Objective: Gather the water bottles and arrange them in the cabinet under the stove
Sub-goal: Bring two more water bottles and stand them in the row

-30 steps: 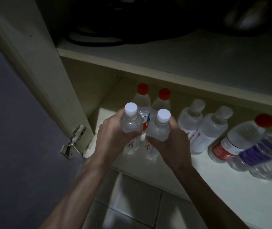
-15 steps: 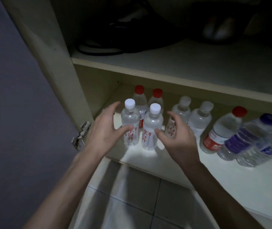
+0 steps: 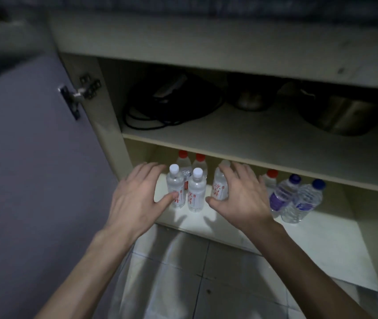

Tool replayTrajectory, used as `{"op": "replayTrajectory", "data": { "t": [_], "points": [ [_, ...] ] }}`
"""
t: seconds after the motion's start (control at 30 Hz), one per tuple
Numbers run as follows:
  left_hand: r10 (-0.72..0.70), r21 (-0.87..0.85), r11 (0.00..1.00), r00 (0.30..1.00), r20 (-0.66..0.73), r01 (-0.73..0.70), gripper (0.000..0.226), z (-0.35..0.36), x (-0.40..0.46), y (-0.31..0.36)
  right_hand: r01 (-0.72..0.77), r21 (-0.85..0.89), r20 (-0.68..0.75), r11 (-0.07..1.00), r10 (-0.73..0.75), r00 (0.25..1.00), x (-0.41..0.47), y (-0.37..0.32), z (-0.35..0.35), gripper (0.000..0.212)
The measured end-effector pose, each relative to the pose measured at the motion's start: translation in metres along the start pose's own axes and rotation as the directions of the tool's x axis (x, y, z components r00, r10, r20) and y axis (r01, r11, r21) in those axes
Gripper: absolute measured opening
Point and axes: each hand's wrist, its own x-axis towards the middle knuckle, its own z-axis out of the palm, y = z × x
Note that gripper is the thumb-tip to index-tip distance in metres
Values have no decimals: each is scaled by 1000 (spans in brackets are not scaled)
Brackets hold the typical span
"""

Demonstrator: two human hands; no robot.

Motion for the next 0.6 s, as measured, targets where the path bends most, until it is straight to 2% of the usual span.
{"op": "replayTrajectory", "data": {
  "t": [0.1, 0.23, 0.4, 0.6],
  "points": [
    [12, 56, 998, 999, 44, -15, 67, -48, -5, 22, 26, -11, -42, 1000, -27, 999, -24, -17, -40, 83],
    [-2, 65, 998, 991, 134, -6, 74, -132, -14, 54, 53, -65, 112, 996, -46, 993, -59, -48, -119, 93],
    [-46, 83, 996, 979, 198, 30, 77, -255, -25, 91, 79, -57, 89, 995, -74, 993, -97, -81, -229, 88],
    [-71, 76, 996, 972, 223, 55, 83, -411, -49, 127, 118, -45, 161, 992, -110, 981, -134, -126, -373, 86]
  ]
}}
